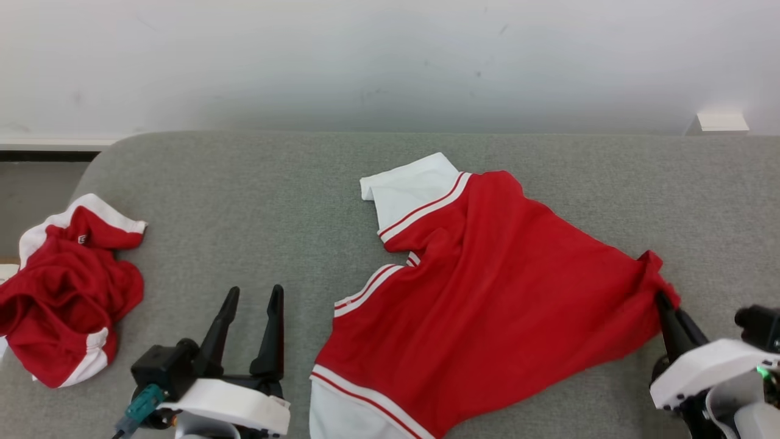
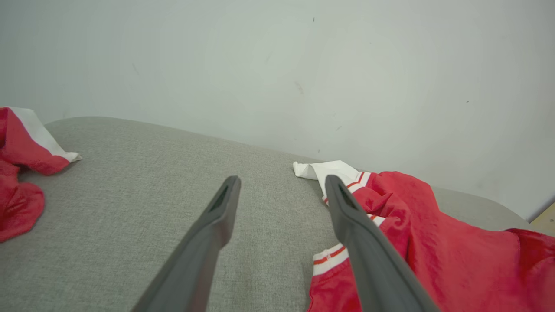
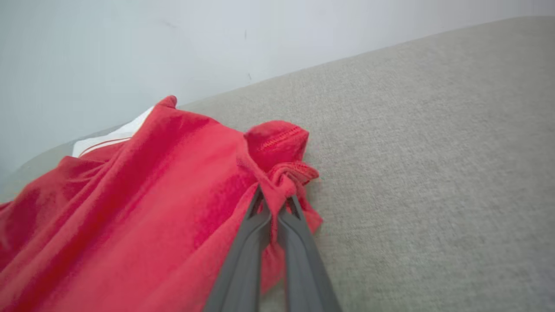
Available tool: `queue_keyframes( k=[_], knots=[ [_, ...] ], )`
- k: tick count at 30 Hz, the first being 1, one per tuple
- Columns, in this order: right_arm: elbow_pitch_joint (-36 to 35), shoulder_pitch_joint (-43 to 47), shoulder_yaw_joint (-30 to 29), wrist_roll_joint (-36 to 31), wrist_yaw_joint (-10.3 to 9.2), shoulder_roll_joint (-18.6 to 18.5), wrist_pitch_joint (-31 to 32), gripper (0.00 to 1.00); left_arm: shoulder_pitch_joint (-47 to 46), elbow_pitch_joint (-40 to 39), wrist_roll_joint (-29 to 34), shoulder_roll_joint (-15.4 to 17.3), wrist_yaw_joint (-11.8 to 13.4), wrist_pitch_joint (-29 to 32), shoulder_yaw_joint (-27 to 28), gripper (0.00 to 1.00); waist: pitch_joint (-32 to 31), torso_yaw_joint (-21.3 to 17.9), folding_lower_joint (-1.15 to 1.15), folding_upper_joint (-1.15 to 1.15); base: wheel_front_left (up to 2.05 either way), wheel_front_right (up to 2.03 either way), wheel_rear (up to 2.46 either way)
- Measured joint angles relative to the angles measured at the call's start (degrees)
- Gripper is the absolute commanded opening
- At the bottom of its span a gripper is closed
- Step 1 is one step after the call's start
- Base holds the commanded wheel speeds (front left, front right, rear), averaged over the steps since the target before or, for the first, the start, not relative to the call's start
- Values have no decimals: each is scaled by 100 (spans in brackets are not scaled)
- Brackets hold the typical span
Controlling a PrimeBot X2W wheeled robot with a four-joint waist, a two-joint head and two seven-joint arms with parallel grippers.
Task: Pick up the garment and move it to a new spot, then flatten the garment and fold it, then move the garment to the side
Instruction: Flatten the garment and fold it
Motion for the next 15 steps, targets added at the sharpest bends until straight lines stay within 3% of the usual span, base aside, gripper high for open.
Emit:
queue_keyframes(
  k=[8,15],
  knots=[
    [-659,-697,613,-82,0,170,326,0,-81,-10,-47,1,-7,0,-81,100,125,257,0,0,0,0,0],
    [42,-1489,1203,-105,0,448,472,0,-206,-2,-179,-1,11,0,-202,100,339,621,0,0,0,0,0]
  ],
)
